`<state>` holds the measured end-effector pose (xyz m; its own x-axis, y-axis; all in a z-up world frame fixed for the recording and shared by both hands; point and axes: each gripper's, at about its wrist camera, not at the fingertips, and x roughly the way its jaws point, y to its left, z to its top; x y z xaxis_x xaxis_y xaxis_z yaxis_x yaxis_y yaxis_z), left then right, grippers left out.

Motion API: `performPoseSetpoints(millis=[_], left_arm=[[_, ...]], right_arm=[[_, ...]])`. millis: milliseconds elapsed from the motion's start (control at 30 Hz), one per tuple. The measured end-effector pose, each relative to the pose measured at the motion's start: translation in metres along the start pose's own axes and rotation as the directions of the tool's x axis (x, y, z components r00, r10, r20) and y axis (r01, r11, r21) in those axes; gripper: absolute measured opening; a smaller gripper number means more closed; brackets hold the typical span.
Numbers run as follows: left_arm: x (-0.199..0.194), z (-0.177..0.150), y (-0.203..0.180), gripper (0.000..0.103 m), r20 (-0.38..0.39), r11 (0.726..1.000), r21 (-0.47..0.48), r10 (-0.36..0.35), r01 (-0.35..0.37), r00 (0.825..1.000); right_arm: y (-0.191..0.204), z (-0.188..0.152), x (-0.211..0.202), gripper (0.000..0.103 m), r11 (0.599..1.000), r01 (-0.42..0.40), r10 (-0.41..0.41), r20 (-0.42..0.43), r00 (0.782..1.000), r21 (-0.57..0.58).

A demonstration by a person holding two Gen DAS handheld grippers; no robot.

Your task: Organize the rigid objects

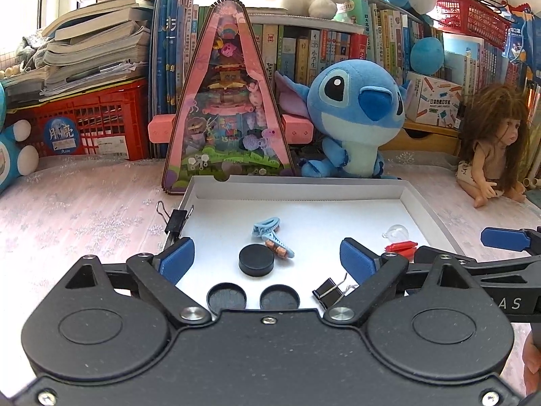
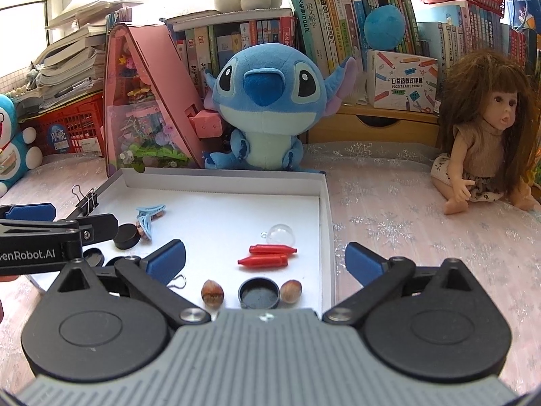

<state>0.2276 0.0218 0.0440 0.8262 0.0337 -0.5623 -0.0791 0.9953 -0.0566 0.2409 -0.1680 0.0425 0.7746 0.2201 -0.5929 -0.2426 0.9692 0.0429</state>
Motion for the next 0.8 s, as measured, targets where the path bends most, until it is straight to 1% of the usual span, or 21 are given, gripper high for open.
performPoseSetpoints(millis=[400,533,800], left_arm=[[-0.022,-0.013,-0.001,0.093,0.006,1.000,-0.010,-0.020,0.021,1.000],[-0.033,-0.023,0.001,0.093,0.003,1.000,-0.012,-0.024,0.024,1.000],[-0.053,-0.050,0.002,0.093,0.000,1.000,-0.005,-0.015,0.015,1.000]], right_arm=[[-0.001,-0.015,-0.020,0.103,1.000,-0.007,0.007,0.005,1.000,0.008],[0.000,-0.026,-0.029,0.103,1.000,-0.008,0.008,0.007,1.000,0.002],[-0.002,-0.052,-0.042,0.103,1.000,-0.003,0.003,-0.018,1.000,0.003]])
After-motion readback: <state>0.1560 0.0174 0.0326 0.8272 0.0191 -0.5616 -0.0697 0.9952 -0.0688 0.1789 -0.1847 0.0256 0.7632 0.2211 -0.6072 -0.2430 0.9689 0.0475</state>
